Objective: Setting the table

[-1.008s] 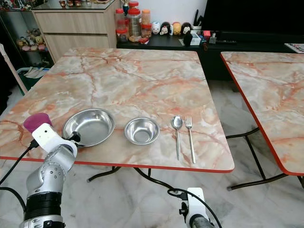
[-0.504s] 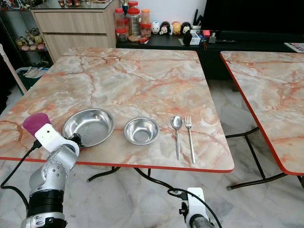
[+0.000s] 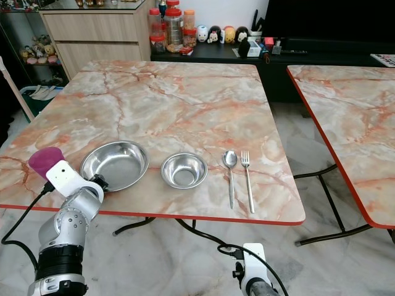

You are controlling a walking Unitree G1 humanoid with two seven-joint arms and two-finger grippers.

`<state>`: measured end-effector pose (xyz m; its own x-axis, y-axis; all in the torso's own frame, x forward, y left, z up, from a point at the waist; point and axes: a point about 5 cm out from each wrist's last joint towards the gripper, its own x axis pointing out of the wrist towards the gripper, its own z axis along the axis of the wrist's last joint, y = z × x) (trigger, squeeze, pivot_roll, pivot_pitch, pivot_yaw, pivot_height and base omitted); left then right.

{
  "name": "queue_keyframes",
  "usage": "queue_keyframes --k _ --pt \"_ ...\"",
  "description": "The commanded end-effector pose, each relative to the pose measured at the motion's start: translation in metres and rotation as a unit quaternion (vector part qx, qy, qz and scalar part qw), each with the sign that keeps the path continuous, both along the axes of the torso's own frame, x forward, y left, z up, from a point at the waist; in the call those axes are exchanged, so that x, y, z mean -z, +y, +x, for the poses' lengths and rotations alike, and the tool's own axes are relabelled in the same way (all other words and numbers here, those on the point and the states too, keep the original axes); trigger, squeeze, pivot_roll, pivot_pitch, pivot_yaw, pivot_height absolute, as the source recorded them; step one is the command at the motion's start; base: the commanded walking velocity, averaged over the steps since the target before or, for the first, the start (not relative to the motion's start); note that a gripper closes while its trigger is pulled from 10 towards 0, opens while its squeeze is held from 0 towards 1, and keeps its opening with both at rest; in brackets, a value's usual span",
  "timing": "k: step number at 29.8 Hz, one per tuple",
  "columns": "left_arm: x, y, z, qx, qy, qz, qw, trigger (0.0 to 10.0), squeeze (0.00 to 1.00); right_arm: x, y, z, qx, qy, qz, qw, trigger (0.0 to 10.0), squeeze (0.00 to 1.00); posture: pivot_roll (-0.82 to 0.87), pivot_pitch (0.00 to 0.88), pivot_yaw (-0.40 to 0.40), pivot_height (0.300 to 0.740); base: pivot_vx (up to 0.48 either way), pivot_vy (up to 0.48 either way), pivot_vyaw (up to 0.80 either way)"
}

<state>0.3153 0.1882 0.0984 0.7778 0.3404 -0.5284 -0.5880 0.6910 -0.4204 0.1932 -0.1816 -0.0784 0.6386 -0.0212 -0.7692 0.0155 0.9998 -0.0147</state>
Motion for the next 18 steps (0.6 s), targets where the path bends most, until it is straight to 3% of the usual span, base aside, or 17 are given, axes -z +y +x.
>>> queue_keyframes --k 1,2,3,4,5,6,12,13,14,18 --pt "-0.0014 -0.0015 0.0017 0.003 0.008 0.006 1.000 10.0 0.15 -0.0020 -0.0014 0.0036 0.006 -0.004 0.001 1.000 10.0 0.00 -0.02 0.000 0.001 0.732 0.000 0.000 0.00" --pt "-0.0013 -0.0015 0.0017 0.003 0.009 0.007 1.000 10.0 0.15 -0.0020 -0.0015 0.0036 0.006 -0.004 0.001 1.000 10.0 0.00 -0.02 0.000 0.001 0.732 0.000 0.000 0.00" --pt "-0.0012 -0.0021 0.0018 0.002 0.009 0.003 1.000 10.0 0.42 -0.0020 -0.0017 0.0037 0.006 -0.004 0.001 1.000 10.0 0.00 -0.02 0.000 0.000 0.732 0.000 0.000 0.00" --pt "-0.0014 -0.0025 0.0022 0.003 0.007 0.000 1.000 10.0 0.33 -0.0021 -0.0018 0.0038 0.006 -0.004 0.001 1.000 10.0 0.00 -0.02 0.000 0.000 0.732 0.000 0.000 0.00" --pt "-0.0016 -0.0028 0.0025 0.004 0.005 -0.002 1.000 10.0 0.33 -0.0022 -0.0018 0.0039 0.006 -0.004 0.001 1.000 10.0 0.00 -0.02 0.000 0.000 0.732 0.000 0.000 0.00" --pt "-0.0022 -0.0032 0.0028 0.003 0.004 -0.003 1.000 10.0 0.00 -0.0022 -0.0019 0.0039 0.006 -0.005 0.001 1.000 10.0 0.00 -0.02 0.000 -0.001 0.732 0.000 0.000 0.00" --pt "-0.0033 -0.0021 0.0039 -0.004 0.002 -0.003 1.000 9.8 0.00 -0.0025 -0.0018 0.0046 0.005 -0.005 0.001 1.000 10.0 0.00 -0.02 0.000 -0.001 0.732 0.000 0.000 0.00" --pt "-0.0037 -0.0017 0.0040 -0.006 0.001 -0.003 1.000 3.5 0.00 -0.0026 -0.0019 0.0047 0.005 -0.005 0.001 1.000 10.0 0.00 -0.02 0.000 -0.001 0.732 0.000 0.000 0.00" --pt "-0.0045 -0.0008 0.0042 -0.011 -0.003 -0.005 1.000 0.0 0.00 -0.0027 -0.0019 0.0049 0.006 -0.006 0.001 1.000 10.0 0.00 -0.02 0.000 -0.001 0.732 0.000 0.000 0.00" --pt "-0.0053 0.0002 0.0045 -0.014 -0.005 -0.006 1.000 0.0 0.00 -0.0028 -0.0018 0.0051 0.006 -0.005 0.001 1.000 10.0 0.00 -0.02 0.000 -0.001 0.732 0.000 0.000 0.00"
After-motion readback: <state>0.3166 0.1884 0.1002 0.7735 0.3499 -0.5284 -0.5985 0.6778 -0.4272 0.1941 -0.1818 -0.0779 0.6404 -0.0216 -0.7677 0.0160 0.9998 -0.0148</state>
